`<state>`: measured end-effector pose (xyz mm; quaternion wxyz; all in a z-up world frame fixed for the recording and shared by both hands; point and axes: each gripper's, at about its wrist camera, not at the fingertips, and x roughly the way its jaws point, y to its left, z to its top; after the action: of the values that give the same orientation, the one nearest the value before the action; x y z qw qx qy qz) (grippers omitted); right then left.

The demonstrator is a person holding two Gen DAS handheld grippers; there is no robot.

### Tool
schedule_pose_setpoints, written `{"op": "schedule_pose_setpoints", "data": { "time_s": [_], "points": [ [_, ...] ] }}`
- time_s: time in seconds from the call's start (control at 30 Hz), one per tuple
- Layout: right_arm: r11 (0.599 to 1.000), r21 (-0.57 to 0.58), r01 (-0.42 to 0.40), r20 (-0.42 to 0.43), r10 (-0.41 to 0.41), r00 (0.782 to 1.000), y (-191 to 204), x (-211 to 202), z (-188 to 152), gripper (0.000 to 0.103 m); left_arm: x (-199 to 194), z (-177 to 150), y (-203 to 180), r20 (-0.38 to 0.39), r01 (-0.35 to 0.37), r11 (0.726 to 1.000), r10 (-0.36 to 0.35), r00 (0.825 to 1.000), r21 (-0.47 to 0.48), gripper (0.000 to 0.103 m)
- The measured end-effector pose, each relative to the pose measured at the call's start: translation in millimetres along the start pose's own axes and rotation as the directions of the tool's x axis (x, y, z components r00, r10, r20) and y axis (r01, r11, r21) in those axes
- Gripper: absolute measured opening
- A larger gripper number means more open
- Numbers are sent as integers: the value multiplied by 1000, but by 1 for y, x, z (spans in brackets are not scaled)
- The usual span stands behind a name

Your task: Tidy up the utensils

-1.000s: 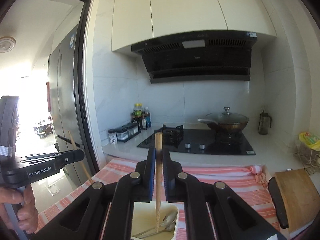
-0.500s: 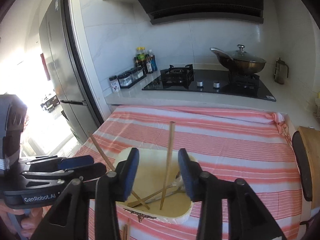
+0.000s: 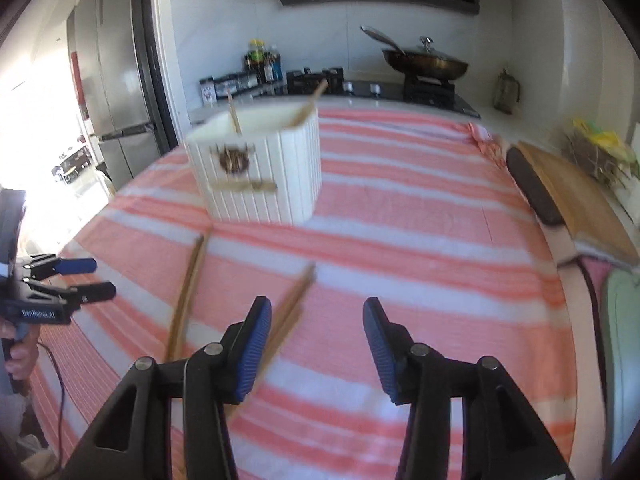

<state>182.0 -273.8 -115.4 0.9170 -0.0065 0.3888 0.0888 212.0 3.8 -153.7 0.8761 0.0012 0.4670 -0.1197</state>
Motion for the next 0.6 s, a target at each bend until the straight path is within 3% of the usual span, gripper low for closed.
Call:
{"op": "schedule_pose_setpoints", "data": {
  "time_s": [0.1,0.2,0.5,0.6],
  "points": [
    [998,-6,66,-55,-66,996,0,6,-41,49,7,-14,1,23,-32,999,32,999,-36,82],
    [994,-7,109,-68,-109,992,0,8,-61,49,15,-15,0,23,-53,998,54,998,-46,82],
    [991,82,107,-95,-99,991,-15,15,-80,49,26,-16,9,55,-124,990,128,990,-59,82],
    [991,91,96,-91,-87,992,-17,15,-81,52,29,-17,7,53,-141,989,144,988,-50,87]
  ]
}}
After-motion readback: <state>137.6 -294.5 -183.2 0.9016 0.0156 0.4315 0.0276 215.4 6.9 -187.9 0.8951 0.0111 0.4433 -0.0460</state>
